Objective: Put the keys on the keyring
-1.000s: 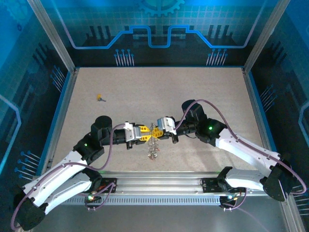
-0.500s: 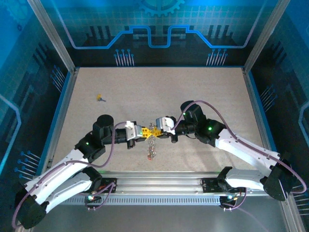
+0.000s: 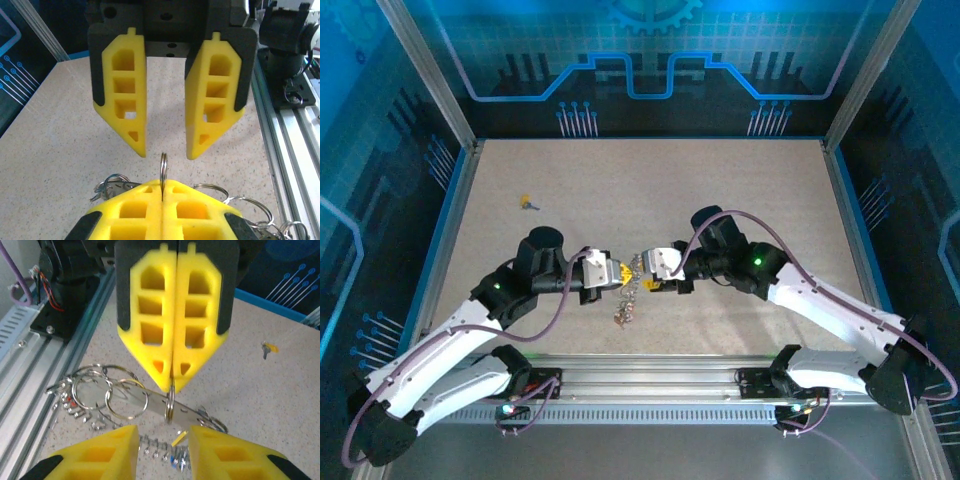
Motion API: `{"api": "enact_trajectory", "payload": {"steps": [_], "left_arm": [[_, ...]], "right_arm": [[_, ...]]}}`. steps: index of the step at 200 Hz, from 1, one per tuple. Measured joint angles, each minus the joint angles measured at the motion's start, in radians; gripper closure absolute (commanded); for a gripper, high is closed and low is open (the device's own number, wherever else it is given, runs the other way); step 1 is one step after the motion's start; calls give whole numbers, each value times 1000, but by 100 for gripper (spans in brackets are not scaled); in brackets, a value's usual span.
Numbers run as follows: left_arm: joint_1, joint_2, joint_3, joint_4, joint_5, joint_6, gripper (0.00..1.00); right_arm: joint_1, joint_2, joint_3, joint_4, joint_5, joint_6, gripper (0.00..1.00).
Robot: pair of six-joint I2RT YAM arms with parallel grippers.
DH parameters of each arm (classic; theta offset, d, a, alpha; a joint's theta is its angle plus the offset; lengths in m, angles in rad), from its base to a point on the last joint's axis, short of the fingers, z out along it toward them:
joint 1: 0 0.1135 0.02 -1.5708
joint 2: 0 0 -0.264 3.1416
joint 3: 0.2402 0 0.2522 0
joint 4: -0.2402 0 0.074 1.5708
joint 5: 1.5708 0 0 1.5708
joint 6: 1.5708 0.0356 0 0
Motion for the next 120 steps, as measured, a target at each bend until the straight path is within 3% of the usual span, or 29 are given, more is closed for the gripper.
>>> {"api": "enact_trajectory", "payload": {"steps": [55, 69, 101, 120], "left_arm": [[-43, 48, 48, -105, -43, 64, 100], [-48, 54, 49, -111, -49, 71, 100], [-48, 54, 50, -114, -56, 71, 100], [-48, 54, 50, -117, -58, 71, 98]], "right_arm": [[32, 51, 18, -20, 30, -1, 70], [43, 56, 18, -19, 30, 1, 76], [52, 58, 18, -17, 28, 9, 100], [52, 58, 18, -18, 31, 9, 100]]}}
